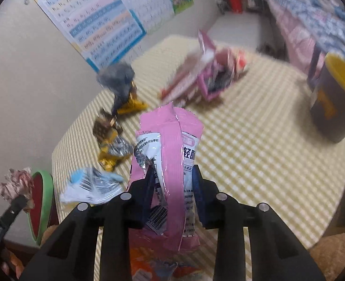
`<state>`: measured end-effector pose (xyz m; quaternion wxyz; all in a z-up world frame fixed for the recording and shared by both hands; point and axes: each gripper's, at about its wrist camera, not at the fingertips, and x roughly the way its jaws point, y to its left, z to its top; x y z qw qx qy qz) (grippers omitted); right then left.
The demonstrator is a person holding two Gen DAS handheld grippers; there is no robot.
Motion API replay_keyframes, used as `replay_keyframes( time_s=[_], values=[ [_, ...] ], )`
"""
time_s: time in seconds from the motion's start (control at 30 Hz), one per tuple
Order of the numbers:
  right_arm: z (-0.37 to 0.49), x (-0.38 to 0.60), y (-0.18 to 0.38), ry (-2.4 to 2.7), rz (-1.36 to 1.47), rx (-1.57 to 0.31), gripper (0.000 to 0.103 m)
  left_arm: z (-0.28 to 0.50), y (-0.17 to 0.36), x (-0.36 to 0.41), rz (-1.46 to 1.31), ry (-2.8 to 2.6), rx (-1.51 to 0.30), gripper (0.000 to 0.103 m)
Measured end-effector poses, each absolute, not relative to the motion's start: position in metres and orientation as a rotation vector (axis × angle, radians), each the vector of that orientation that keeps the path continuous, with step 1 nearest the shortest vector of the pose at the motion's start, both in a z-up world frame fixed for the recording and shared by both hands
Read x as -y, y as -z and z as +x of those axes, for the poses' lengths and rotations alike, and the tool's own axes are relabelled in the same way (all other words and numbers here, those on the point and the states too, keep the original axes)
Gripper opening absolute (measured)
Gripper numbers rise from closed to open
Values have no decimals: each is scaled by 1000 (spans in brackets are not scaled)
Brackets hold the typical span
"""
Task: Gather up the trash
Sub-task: 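Grasp the crumpled brown paper with the left tool while the right tool grasps the pink wrapper, then release the brown paper into the red bin with the left tool while the right tool releases the pink wrapper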
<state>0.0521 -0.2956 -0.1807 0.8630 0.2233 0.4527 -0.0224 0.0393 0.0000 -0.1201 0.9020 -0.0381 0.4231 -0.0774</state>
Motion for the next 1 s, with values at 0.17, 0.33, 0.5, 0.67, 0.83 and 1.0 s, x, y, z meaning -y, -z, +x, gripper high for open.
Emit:
replay_keyframes(
  time_s=[0.17,0.33,0.5,0.67,0.83,1.0],
  values=[
    [46,286,162,54,429,-881,31,39,127,-2,-97,171,-897,34],
    [38,275,144,41,395,-828,31,39,123,-8,-101,157,-878,34],
    [29,265,109,31,360,-716,31,39,122,-12,-109,150,-876,34],
    [22,253,78,8,317,-654,32,38,118,-12,-109,159,-868,34],
    [20,238,77,-35,310,-672,32,35,110,-13,-92,153,-840,34],
    [21,213,79,-89,275,-699,32,34,109,-23,-111,140,-835,34]
  ],
)
